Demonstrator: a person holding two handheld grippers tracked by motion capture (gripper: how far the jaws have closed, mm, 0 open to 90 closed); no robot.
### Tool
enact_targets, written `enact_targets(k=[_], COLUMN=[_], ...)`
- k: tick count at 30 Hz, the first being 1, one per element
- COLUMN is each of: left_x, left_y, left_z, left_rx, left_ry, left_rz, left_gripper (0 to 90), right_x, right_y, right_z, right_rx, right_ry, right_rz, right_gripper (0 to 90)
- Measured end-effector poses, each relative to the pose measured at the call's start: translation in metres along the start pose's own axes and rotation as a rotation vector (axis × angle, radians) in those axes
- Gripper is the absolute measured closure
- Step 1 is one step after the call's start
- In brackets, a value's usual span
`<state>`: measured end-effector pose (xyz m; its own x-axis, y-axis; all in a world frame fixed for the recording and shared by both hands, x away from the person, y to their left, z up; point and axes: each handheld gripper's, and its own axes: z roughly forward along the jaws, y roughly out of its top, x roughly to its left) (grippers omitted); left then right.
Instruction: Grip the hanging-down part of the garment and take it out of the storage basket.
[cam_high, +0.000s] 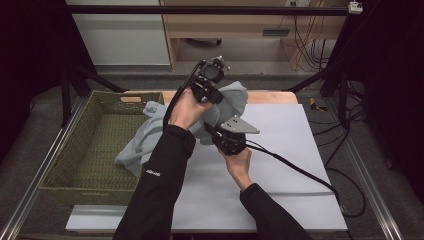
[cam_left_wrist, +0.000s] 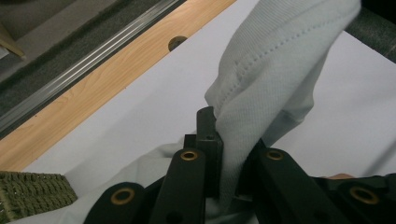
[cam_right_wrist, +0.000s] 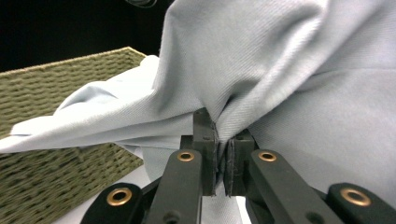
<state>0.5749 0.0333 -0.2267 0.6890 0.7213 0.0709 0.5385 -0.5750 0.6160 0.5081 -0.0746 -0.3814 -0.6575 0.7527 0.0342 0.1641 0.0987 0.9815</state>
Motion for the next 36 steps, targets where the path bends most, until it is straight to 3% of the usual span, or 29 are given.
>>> enact_targets(k=[12, 22, 30, 36], left_x=[-0.005, -0.009, -0.017, -0.028], left_y=[-0.001, -0.004, 0.0, 0.003], left_z=[-0.006, -0.012, -0.012, -0.011], left_rx=[0.004, -0.009, 0.011, 0.005], left_ry=[-0.004, -0.02, -0.033, -0.045], left_rz=[0.01, 0.01, 0.054, 0.062], left_gripper=[83.7, 83.6, 83.7, 83.7], right_x=[-0.008, -0.021, -0.032, -0.041], right_y=[0.008, 0.015, 0.018, 0.018], right_z=[-0.048, -0.077, -0.098, -0.112], right_rx=[-0.026, -0.029, -0.047, -0.058], right_ry=[0.023, -0.007, -0.035, -0.076], right_rz=[-0.029, -0.062, -0.048, -0.053], right_gripper=[86.4, 86.4, 86.4, 86.3])
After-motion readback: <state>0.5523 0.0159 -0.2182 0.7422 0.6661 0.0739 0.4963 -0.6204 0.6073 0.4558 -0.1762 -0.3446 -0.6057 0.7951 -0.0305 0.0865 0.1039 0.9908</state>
